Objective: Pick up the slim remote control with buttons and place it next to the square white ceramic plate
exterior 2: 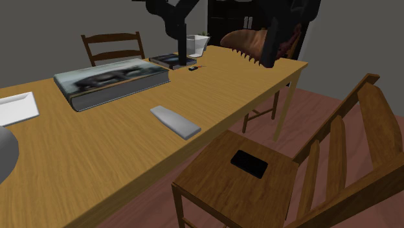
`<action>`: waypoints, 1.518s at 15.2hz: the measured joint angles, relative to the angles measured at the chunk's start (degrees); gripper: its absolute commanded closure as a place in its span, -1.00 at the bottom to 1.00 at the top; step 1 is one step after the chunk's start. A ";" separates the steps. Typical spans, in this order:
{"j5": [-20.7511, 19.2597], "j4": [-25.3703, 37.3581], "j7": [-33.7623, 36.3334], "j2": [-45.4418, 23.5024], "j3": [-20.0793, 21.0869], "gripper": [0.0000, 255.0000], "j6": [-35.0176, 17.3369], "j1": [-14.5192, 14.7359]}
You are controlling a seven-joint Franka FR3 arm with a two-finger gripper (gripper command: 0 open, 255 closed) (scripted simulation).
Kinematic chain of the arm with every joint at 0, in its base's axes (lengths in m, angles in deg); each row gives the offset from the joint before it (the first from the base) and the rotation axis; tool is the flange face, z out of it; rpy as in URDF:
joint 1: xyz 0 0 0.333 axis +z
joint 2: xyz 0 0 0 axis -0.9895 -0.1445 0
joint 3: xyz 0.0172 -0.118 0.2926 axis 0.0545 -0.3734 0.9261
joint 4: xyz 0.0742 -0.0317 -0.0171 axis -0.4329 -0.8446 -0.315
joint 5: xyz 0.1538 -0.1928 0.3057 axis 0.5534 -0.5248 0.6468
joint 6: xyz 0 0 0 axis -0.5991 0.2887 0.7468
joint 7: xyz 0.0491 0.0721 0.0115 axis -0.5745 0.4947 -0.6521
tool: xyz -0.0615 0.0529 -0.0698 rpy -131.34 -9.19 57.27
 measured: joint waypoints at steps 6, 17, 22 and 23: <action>-0.44 -0.19 -4.37 -7.40 0.16 -1.00 -7.48 1.93; -1.39 4.03 -14.87 -28.47 2.15 -1.00 -24.46 6.77; -2.40 8.97 -18.54 -39.08 3.86 -1.00 -30.24 8.71; -2.68 9.66 -19.31 -40.92 4.18 -1.00 -31.40 9.04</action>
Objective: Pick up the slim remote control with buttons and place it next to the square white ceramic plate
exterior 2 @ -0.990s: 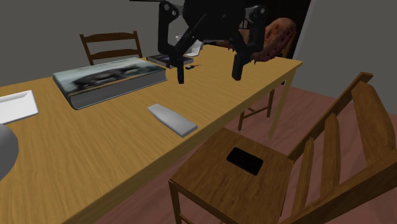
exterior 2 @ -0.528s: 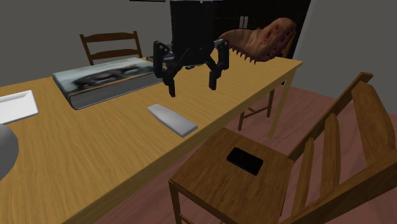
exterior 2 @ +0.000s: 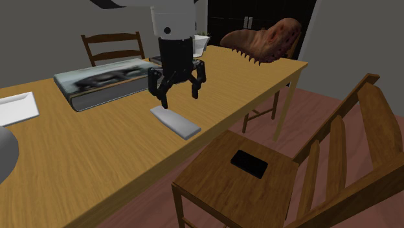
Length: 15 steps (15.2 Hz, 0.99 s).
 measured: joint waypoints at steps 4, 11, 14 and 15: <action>-1.44 4.14 -2.76 -7.46 1.32 -1.00 -3.34 1.34; -3.03 5.99 -4.24 -14.49 1.98 -1.00 -8.48 2.15; -3.31 5.44 -4.19 -15.89 1.88 -1.00 -10.41 2.13; -3.35 5.32 -4.12 -16.01 1.89 -1.00 -10.66 2.16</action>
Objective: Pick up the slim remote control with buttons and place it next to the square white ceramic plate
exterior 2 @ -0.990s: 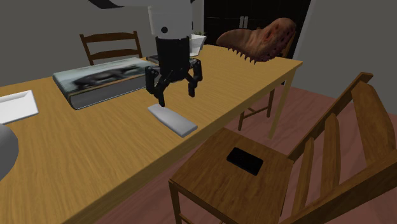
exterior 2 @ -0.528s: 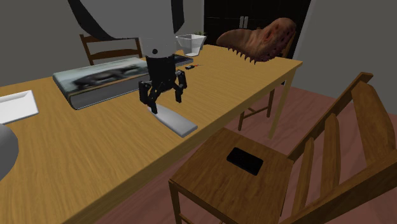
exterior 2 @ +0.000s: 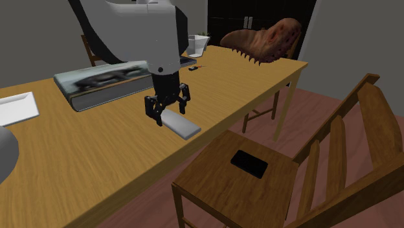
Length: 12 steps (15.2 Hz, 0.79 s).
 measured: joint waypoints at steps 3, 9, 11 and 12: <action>-0.04 -0.13 0.09 -0.11 0.02 -1.00 -0.27 0.04; -0.04 -0.15 0.10 -0.11 0.02 1.00 -0.30 0.05; -0.04 -0.16 0.10 -0.11 0.02 1.00 -0.30 0.05; -0.04 -0.15 0.10 -0.11 0.02 1.00 -0.30 0.05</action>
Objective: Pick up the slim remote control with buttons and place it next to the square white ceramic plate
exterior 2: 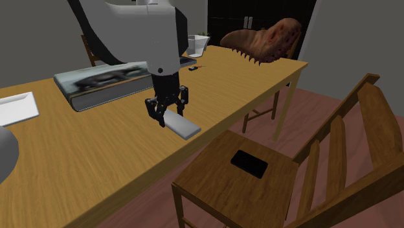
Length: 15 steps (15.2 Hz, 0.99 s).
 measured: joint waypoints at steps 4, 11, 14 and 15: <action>0.00 0.00 0.00 0.00 0.00 1.00 0.00 0.00; 0.59 1.59 -0.42 2.76 0.13 1.00 4.32 -0.08; 0.81 2.71 -0.59 3.80 0.15 1.00 6.47 -0.11; 0.89 2.96 -0.72 4.20 0.14 1.00 7.12 -0.15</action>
